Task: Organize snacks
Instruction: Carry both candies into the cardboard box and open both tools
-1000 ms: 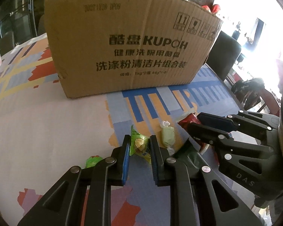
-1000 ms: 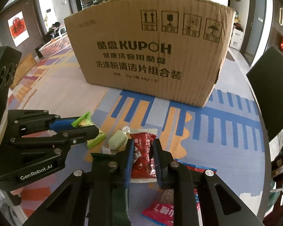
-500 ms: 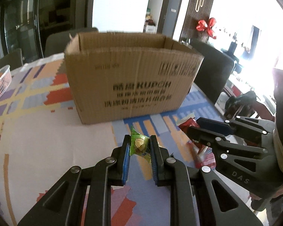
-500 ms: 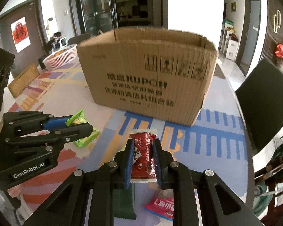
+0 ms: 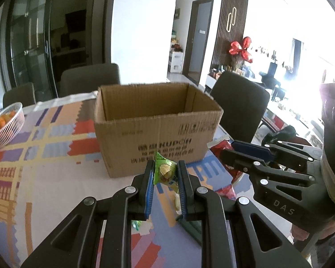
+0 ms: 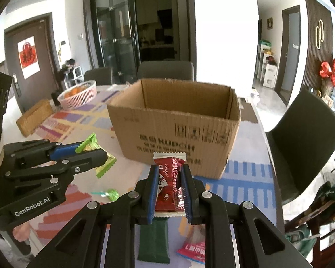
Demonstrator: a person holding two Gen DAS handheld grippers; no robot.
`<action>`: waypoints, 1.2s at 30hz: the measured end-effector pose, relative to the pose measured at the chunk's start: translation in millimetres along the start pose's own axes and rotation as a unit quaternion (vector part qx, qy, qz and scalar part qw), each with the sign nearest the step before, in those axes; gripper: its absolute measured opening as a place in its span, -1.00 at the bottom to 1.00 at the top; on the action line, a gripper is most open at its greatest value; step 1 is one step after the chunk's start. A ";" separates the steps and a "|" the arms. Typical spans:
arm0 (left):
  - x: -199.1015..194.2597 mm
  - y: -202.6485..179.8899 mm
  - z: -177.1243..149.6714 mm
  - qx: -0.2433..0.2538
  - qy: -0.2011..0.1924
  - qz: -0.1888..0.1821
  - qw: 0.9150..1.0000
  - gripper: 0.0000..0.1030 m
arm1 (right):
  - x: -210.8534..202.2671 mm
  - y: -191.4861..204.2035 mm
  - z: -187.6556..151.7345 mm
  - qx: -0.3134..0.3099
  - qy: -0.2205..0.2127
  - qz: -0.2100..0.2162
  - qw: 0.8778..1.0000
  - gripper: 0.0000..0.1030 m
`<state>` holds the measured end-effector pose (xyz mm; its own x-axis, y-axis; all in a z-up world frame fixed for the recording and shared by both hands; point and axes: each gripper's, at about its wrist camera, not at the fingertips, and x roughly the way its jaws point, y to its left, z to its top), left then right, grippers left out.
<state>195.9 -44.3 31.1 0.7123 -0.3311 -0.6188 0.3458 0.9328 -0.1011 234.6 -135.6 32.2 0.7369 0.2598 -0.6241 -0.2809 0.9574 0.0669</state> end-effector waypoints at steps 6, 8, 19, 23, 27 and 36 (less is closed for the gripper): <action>-9.2 0.9 21.1 0.008 -0.021 0.011 1.000 -0.60 | -12.7 0.4 21.0 0.000 -0.028 -0.003 1.000 -0.58; -8.7 2.4 30.0 0.011 -0.027 0.015 0.999 -0.60 | -15.6 -0.4 28.6 0.001 -0.037 -0.006 0.999 -0.59; 5.8 14.1 76.6 0.019 -0.037 0.034 0.999 -0.60 | -8.3 -13.7 73.8 0.014 -0.051 -0.013 0.998 -0.58; 19.2 21.9 89.6 0.018 -0.028 0.044 0.998 -0.61 | 0.7 -18.0 86.9 0.020 -0.046 -0.015 0.999 -0.58; 31.9 29.4 100.4 0.008 -0.014 0.044 0.999 -0.61 | 16.1 -23.9 101.3 0.020 -0.034 -0.020 0.999 -0.58; 64.0 36.1 110.4 0.020 0.018 0.064 0.998 -0.60 | 48.9 -36.1 119.4 0.034 -0.010 -0.027 0.999 -0.58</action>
<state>321.5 -47.4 73.9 0.7306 -0.2041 -0.6516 0.2783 0.9604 0.0112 354.2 -142.4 92.2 0.7617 0.2088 -0.6133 -0.1981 0.9764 0.0863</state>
